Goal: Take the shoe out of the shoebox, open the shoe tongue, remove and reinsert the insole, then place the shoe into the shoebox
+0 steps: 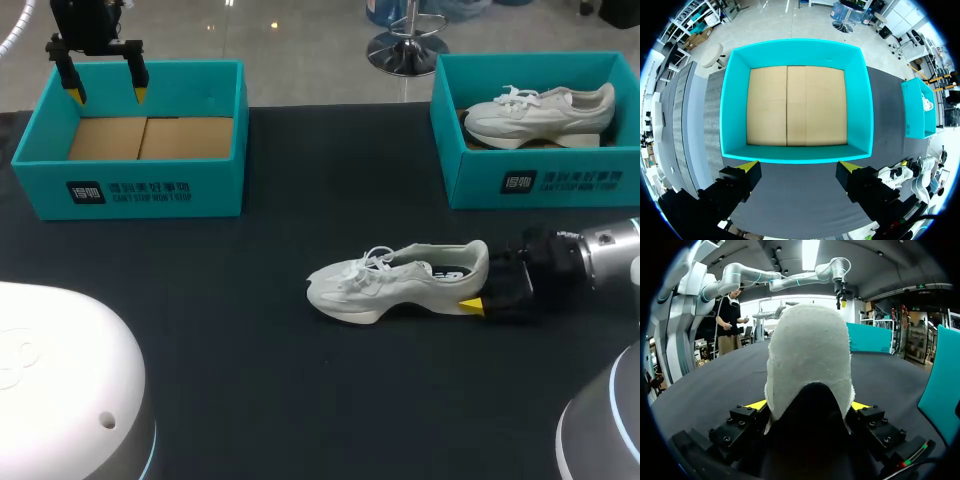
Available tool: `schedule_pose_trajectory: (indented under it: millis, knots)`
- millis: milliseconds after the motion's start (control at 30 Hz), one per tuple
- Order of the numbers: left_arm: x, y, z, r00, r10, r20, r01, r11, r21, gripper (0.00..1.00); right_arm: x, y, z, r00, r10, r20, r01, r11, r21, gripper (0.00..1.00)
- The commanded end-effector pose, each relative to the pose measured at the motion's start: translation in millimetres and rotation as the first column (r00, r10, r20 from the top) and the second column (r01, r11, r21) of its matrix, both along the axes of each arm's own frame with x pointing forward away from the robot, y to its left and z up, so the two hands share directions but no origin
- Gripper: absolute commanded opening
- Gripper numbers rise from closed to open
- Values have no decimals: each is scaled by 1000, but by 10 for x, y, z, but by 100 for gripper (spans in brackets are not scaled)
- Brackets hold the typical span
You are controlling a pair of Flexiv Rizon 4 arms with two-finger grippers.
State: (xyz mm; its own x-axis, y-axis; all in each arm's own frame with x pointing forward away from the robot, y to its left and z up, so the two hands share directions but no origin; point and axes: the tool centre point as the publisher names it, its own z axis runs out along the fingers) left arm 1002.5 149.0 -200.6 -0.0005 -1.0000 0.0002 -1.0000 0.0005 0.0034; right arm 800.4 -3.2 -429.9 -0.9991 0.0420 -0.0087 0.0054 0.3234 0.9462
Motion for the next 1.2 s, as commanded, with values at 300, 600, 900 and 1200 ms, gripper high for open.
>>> schedule_pose_trajectory:
  millis: [300, 600, 900, 1200]
  knots:
    - [-79, -80, 41, 1000, -10, 5, 10, 1000, 9, 100, 0, 15, -40, 1000, 0, -1, 0, 1000, -2, 0]
    - [-742, -1076, 76, 995, -98, -10, 98, 995, -17, 100, 0, 15, -40, 1000, 0, -1, 0, 1000, -2, 0]
    - [-1386, -1946, -151, 990, -115, 77, 112, 993, 34, 100, 0, 15, -40, 1000, 0, -1, 0, 1000, -2, 0]
    - [-1675, -2318, -261, 987, -92, 131, 82, 993, 81, 100, 0, 15, -40, 1000, 0, -1, 0, 1000, -2, 0]
